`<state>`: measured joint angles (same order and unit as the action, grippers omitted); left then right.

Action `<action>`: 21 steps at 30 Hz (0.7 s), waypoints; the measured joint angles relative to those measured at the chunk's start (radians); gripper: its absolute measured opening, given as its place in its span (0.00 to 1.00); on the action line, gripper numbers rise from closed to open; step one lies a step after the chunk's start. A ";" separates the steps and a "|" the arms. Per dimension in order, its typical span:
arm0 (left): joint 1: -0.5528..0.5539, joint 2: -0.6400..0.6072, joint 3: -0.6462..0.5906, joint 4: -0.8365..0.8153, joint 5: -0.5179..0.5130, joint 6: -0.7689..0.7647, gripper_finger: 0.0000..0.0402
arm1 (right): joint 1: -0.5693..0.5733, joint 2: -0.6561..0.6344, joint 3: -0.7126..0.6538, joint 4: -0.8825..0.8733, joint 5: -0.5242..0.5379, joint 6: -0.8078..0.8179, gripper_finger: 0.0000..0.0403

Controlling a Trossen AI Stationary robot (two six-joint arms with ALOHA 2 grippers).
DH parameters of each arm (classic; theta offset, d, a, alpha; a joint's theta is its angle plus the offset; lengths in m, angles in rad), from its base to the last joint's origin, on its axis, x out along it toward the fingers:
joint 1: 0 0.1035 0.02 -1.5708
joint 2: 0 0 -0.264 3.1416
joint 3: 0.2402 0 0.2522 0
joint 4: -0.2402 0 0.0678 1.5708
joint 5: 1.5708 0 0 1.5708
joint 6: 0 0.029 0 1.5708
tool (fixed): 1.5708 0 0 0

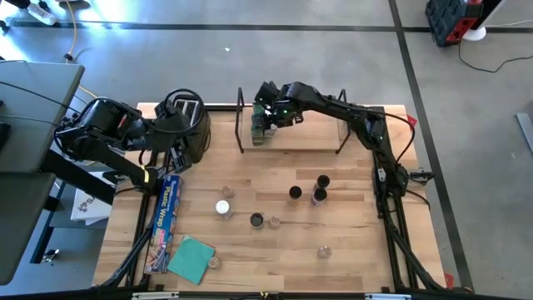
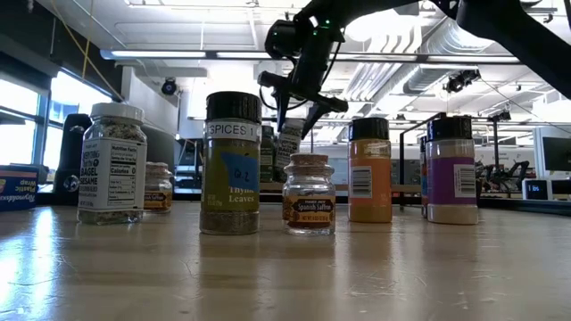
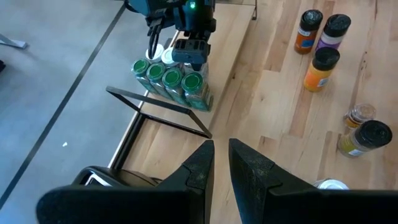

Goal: Shelf spices
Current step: Put the right white seasoning bottle on the shelf aligned with the other white seasoning bottles

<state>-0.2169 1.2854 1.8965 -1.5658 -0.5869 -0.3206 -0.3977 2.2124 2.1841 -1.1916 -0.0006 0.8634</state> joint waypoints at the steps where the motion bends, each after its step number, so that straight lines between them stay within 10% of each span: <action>1: 0.000 0.000 0.000 0.000 0.000 0.000 0.11 | 0.000 0.000 0.000 0.000 0.000 0.000 0.54; 21: 0.000 0.000 0.000 0.000 0.000 -0.001 0.11 | 0.002 0.000 0.000 0.001 0.034 -0.035 0.65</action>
<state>-0.2169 1.2854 1.8965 -1.5654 -0.5873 -0.3214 -0.3962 2.2120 2.1838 -1.1905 0.0333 0.8288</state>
